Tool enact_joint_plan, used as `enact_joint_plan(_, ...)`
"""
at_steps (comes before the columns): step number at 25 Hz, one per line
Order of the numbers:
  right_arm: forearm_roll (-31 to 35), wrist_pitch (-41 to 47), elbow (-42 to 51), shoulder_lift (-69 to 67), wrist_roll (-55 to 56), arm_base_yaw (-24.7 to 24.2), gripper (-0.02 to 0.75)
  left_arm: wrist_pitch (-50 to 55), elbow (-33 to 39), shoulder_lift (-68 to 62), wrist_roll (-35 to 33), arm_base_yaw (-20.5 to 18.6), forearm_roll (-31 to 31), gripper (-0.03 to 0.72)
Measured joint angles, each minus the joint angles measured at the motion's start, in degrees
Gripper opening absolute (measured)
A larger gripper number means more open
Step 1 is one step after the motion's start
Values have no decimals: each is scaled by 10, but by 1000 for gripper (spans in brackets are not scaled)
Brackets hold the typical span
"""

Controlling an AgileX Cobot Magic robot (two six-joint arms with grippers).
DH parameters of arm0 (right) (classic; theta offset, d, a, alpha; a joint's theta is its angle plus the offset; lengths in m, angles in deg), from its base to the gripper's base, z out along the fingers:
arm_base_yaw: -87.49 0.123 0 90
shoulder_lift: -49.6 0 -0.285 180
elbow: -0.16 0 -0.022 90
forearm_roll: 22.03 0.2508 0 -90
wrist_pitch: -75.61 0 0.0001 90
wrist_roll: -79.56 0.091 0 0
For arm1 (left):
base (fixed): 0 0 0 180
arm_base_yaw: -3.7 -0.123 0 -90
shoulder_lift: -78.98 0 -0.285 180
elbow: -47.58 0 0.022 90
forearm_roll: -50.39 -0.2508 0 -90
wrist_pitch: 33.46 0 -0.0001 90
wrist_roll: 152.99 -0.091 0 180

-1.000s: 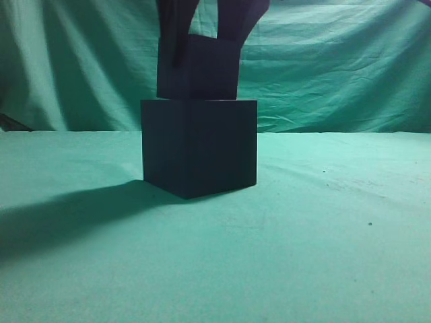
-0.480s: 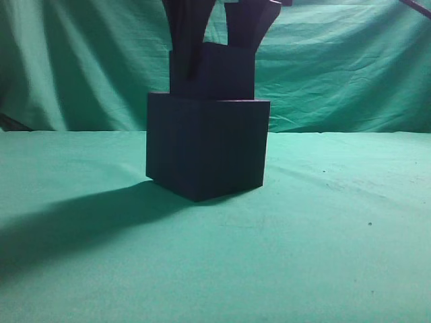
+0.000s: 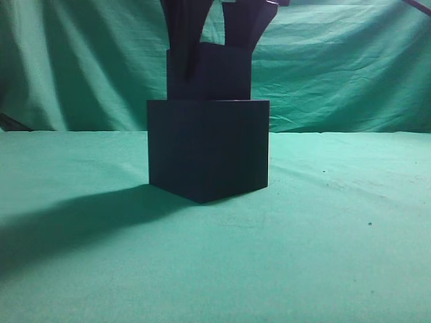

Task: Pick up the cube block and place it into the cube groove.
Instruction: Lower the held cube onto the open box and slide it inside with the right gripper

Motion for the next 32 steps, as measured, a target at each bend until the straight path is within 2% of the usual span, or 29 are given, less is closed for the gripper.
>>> enact_joint_plan(25, 0, 1, -1, -26, 5, 0, 430, 0, 0, 0, 0, 0, 0, 0)
enact_joint_plan(29, -11, 39, -32, -34, 6, 0, 594, 0, 0, 0, 0, 0, 0, 0)
enact_joint_plan(30, -18, 47, -52, -36, 10, 0, 617, 0, 0, 0, 0, 0, 0, 0)
enact_joint_plan(32, -30, 50, -97, -38, 16, 0, 603, 0, 0, 0, 0, 0, 0, 0)
